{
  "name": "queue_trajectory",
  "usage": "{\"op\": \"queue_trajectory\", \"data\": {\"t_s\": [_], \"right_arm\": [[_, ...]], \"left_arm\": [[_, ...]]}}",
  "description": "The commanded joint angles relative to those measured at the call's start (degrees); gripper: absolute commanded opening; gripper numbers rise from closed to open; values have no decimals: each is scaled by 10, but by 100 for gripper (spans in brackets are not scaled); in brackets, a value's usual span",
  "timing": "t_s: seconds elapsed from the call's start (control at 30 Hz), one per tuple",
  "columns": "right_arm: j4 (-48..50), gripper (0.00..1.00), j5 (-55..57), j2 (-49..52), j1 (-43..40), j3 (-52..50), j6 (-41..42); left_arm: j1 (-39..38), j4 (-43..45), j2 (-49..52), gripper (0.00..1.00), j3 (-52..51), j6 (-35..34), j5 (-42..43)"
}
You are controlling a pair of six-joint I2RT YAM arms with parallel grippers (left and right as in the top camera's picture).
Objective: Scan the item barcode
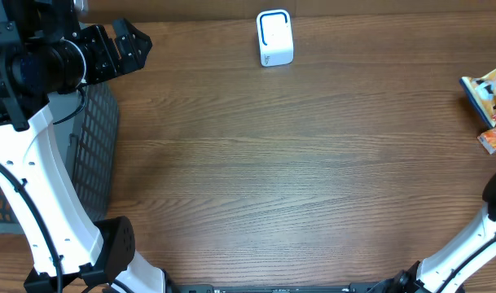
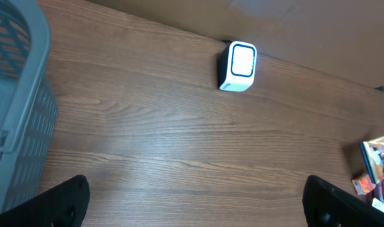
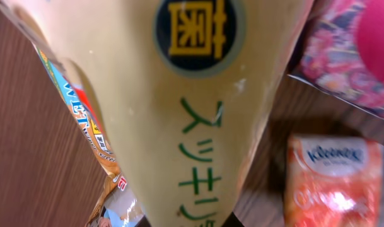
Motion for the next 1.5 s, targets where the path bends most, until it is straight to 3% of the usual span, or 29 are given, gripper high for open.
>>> {"op": "queue_trajectory", "data": {"t_s": [0.0, 0.13, 0.3, 0.6, 0.77, 0.9, 1.03, 1.2, 1.27, 1.47], "right_arm": [[27, 19, 7, 11, 2, 2, -24], [25, 55, 8, 20, 1, 2, -23], [-11, 70, 7, 3, -4, 23, -29], [-171, 85, 7, -153, -14, 107, -29], [-303, 88, -16, -281, -4, 103, -27], [-354, 89, -23, -364, 32, 83, -41], [-361, 90, -18, -448, 94, 29, -57], [-351, 91, -14, -619, 217, -162, -57], [-357, 100, -15, -662, 240, -217, -56], [-440, 100, -56, -708, 249, -288, -55]], "left_arm": [[3, 1, -2, 100, 6, 5, 6], [3, 1, -2, 100, 6, 5, 6], [3, 1, -2, 100, 6, 5, 6], [3, 1, -2, 100, 6, 5, 6], [3, 1, -2, 100, 6, 5, 6], [3, 1, -2, 100, 6, 5, 6], [3, 1, -2, 100, 6, 5, 6], [3, 1, -2, 100, 6, 5, 6], [3, 1, -2, 100, 6, 5, 6], [3, 1, -2, 100, 6, 5, 6]]}}
